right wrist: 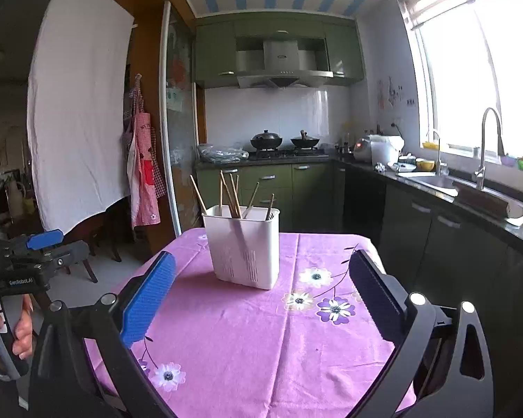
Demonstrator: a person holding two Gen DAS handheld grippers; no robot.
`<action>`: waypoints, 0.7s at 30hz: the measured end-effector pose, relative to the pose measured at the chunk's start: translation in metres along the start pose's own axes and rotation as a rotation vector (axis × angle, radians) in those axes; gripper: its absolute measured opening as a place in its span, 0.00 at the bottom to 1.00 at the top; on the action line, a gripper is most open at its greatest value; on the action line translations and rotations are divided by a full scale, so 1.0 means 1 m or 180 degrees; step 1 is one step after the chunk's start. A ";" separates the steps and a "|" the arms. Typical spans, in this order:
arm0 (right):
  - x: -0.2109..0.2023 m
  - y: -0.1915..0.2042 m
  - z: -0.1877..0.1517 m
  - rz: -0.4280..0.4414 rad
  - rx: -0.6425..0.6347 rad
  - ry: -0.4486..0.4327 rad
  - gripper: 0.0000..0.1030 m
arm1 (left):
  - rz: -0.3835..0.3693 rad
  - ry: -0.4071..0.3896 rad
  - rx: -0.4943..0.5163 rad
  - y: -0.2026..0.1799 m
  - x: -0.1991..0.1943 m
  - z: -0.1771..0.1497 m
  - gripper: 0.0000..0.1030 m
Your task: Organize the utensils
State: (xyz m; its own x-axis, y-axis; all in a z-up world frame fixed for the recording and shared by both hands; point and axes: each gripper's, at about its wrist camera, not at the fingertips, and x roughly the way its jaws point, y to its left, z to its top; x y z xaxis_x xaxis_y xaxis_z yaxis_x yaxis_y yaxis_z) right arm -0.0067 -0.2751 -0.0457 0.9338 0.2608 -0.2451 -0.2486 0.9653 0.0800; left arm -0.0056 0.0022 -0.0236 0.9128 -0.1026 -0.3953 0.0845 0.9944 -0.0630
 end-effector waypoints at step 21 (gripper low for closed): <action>-0.024 0.014 0.002 0.0044 -0.0026 -0.0012 0.95 | 0.0050 -0.0074 0.0004 0.006 -0.028 -0.002 0.93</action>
State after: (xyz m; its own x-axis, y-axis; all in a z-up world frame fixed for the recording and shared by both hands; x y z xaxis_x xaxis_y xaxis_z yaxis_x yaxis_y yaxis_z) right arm -0.0323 -0.2678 -0.0368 0.9312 0.2740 -0.2405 -0.2635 0.9617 0.0754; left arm -0.0310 0.0110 -0.0145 0.9231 -0.0863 -0.3748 0.0705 0.9960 -0.0558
